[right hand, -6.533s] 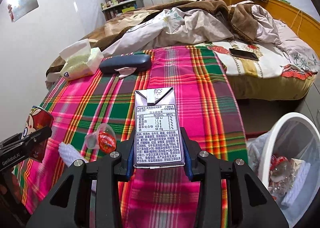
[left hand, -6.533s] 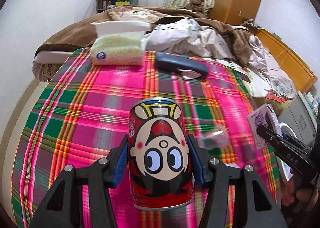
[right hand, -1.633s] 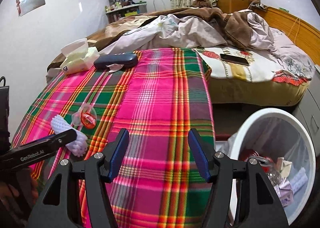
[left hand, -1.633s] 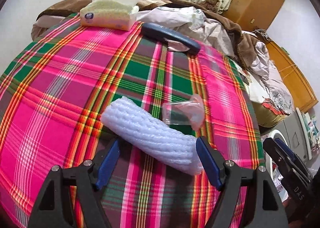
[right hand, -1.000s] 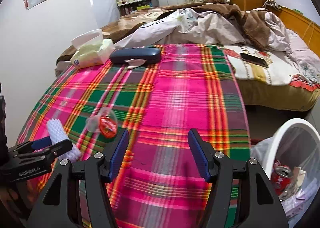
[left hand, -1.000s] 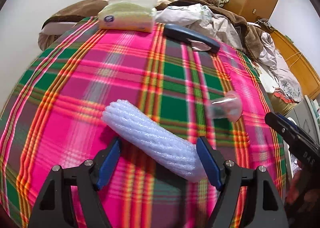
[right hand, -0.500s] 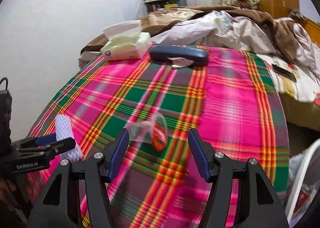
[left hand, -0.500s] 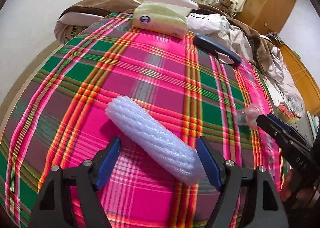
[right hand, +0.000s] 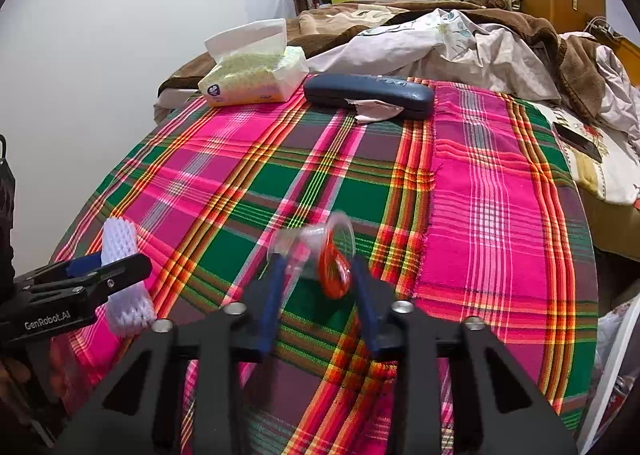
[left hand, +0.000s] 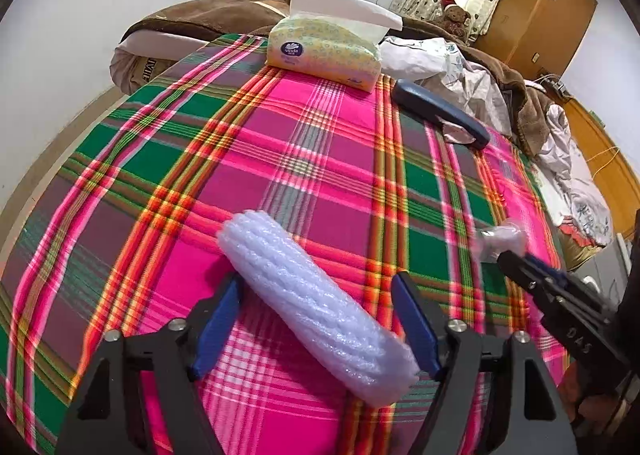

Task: Collect trash
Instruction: 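Grasp the white foam sleeve with the left tool while the right tool grasps the clear cup, then lift the foam sleeve and clear cup and carry both over the white bin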

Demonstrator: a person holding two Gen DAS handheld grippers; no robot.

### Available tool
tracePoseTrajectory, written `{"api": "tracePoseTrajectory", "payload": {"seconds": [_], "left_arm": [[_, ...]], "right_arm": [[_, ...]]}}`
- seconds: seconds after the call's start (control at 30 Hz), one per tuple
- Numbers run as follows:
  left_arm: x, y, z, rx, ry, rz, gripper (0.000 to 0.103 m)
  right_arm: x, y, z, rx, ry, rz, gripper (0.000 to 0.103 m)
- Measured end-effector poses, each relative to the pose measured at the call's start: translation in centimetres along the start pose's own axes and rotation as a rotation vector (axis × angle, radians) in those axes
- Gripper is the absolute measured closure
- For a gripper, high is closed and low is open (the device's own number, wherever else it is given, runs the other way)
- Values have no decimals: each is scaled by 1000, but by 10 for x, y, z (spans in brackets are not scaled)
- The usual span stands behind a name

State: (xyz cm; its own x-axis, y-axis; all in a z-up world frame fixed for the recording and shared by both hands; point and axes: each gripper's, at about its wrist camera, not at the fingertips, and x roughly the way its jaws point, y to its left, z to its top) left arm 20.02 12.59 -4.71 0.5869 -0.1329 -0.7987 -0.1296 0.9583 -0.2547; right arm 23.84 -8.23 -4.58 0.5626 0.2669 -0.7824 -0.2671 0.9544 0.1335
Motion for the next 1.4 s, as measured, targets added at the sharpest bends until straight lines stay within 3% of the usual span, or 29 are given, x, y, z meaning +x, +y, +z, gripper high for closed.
{"api": "tracePoseTrajectory", "payload": {"seconds": [0.1, 0.17, 0.23, 0.47, 0.83, 1.1, 1.4], "left_arm": [[3, -8, -1, 28, -4, 16, 32], [4, -14, 0, 45, 0, -4, 49], [6, -19, 0, 64, 10, -26, 55], [6, -33, -5, 112, 24, -54, 65], [-6, -53, -15, 166, 14, -73, 74], [-24, -74, -23, 217, -24, -74, 74], [-51, -110, -32, 284, -73, -128, 74]], "right_arm": [[-1, -1, -1, -3, -5, 7, 89], [-2, -2, -1, -3, -11, 5, 92], [-3, -4, -1, 8, -15, 19, 92], [-9, -9, -2, 39, -40, 22, 93], [-30, -17, -9, 74, -88, 9, 93], [-57, -31, -16, 113, -147, -9, 93], [-92, -50, -29, 149, -209, -44, 93]]}}
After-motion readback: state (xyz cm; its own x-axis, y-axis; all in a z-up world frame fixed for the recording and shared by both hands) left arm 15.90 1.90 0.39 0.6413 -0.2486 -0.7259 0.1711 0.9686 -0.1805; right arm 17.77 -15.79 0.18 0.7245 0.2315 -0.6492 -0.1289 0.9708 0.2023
